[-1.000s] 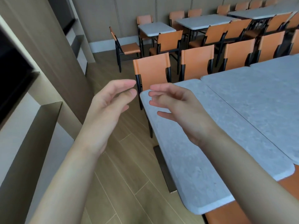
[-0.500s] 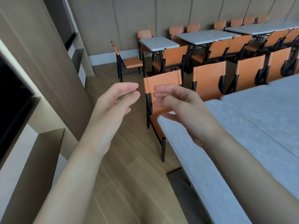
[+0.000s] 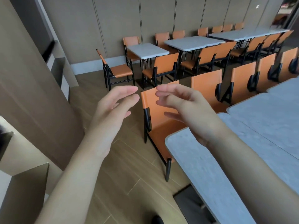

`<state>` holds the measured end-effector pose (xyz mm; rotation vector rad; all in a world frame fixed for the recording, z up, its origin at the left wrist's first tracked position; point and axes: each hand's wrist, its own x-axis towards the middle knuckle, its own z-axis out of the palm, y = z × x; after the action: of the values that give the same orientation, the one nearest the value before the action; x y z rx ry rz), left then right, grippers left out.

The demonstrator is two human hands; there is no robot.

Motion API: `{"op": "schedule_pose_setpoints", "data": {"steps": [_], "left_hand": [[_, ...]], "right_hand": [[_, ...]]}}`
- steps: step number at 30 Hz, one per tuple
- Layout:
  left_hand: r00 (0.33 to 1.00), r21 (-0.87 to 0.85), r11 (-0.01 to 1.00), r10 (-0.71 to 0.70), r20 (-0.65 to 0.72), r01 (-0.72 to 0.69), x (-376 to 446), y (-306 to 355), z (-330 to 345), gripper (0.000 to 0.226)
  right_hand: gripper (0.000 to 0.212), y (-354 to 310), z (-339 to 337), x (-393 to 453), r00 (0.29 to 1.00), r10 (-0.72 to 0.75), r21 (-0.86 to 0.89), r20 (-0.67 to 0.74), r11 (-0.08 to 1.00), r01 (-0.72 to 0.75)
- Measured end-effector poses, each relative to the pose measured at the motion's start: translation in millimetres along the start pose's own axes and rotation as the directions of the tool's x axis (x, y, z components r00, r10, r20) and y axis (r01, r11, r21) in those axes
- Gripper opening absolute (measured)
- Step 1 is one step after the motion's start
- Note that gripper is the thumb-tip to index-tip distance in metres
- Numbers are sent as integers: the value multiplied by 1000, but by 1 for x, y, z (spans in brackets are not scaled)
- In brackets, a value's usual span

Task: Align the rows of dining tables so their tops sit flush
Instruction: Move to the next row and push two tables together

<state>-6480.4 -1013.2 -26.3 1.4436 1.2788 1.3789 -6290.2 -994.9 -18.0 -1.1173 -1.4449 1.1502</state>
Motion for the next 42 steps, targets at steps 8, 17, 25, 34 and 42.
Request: {"op": "schedule_pose_setpoints", "data": {"steps": [8, 17, 25, 34, 42], "left_hand": [[999, -36, 999, 29, 36, -27, 143, -29, -4, 22], [989, -79, 995, 69, 130, -59, 324, -46, 16, 32], [980, -148, 988, 65, 186, -38, 445, -78, 11, 33], [960, -207, 978, 73, 269, -16, 590, -135, -45, 29], [920, -184, 982, 117, 375, -49, 738, -160, -107, 33]], "right_hand": [[24, 17, -1, 132, 999, -12, -4, -45, 1000, 12], [26, 17, -17, 293, 991, -34, -36, -132, 999, 29], [25, 25, -9, 403, 982, -16, -85, -186, 996, 0], [24, 44, 54, 543, 962, 7, -107, -272, 994, -37], [20, 42, 113, 678, 928, -14, -62, -373, 998, -10]]}}
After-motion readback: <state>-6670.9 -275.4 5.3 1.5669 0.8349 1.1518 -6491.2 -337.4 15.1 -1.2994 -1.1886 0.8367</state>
